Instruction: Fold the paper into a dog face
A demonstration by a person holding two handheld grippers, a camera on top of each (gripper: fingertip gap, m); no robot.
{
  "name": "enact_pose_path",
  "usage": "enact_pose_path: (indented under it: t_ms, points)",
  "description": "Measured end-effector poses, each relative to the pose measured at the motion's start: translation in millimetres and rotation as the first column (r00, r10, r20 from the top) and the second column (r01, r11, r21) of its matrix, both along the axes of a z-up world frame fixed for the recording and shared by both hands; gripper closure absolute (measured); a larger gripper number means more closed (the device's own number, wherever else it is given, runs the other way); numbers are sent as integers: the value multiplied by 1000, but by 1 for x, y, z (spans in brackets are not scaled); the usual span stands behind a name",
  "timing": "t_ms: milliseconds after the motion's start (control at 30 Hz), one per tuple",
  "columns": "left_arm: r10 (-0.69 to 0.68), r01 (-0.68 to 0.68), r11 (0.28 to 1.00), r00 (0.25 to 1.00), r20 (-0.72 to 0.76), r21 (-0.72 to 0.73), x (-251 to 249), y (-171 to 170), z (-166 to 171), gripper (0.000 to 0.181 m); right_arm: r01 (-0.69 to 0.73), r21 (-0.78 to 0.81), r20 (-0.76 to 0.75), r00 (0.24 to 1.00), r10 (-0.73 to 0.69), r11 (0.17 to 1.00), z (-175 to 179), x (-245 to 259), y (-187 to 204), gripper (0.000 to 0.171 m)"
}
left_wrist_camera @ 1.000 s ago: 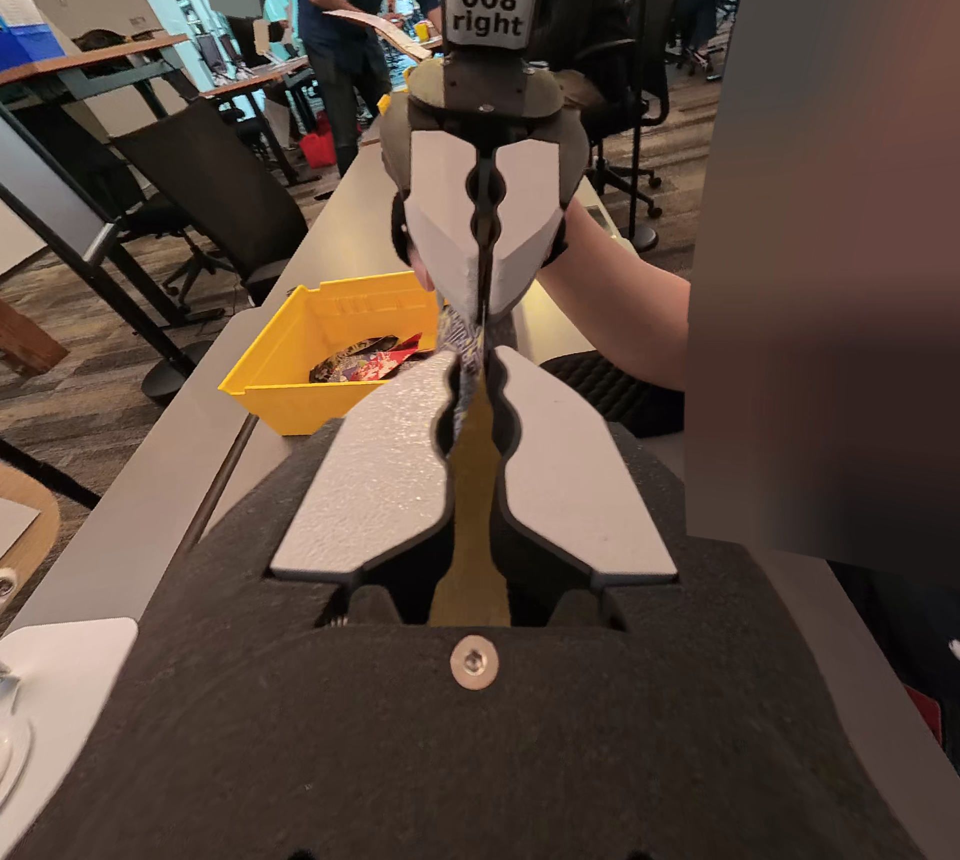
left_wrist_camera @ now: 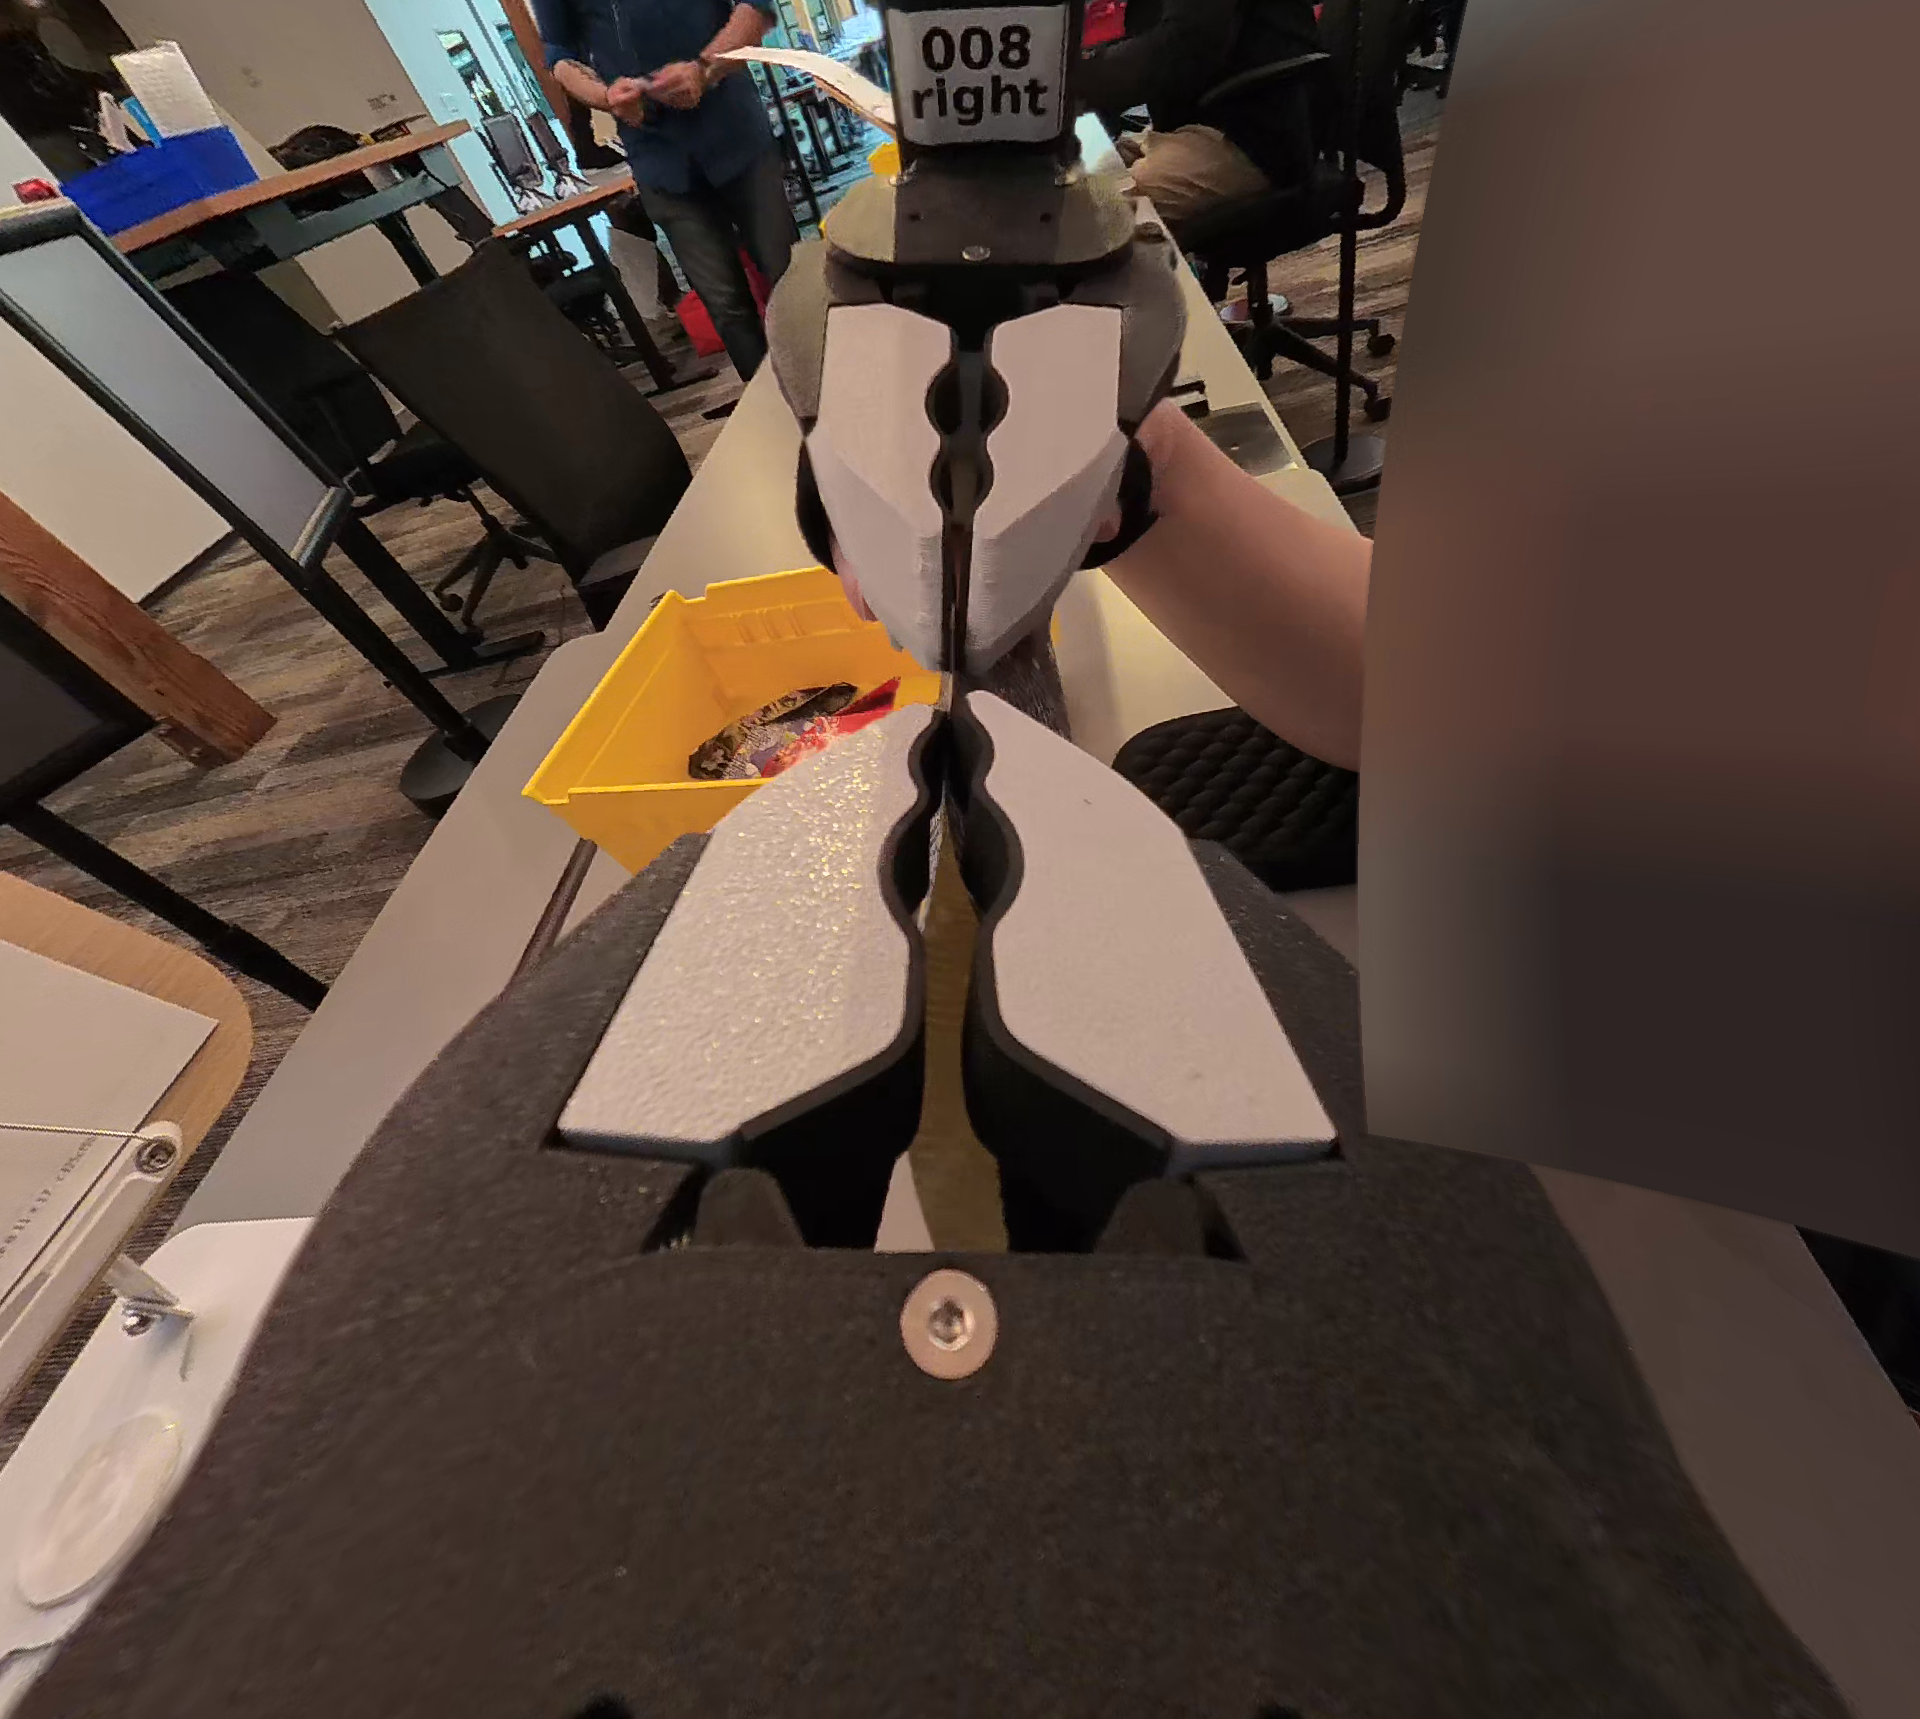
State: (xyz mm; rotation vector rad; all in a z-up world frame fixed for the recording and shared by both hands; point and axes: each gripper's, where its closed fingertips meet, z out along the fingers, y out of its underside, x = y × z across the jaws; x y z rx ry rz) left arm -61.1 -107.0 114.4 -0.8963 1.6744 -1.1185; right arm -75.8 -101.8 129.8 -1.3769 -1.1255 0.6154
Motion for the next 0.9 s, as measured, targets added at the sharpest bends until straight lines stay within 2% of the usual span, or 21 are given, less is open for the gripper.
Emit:
enact_pose_path:
  t_ms: [333, 667, 800, 900]
  points:
    - [3, -3, 1000, 1000, 4, 8, -1, 0, 0, 181, -7, -15, -21, 1000, 7, 1000, 1, 0, 2, 171]
    - [0, 0, 999, 1000, 8, 35, -3, -1, 1, 181, -101, -103, -89, 992, 92, 990, -2, -4, 0, 170]
    - [46, -48, 996, 999, 25, 74, -1, 3, 3, 181, -172, -139, -160, 976, 149, 975, 3, -4, -5, 155]
    - [54, -57, 996, 998, 42, 69, -2, 3, 7, 181, -183, -130, -176, 971, 159, 974, 5, -2, -7, 153]
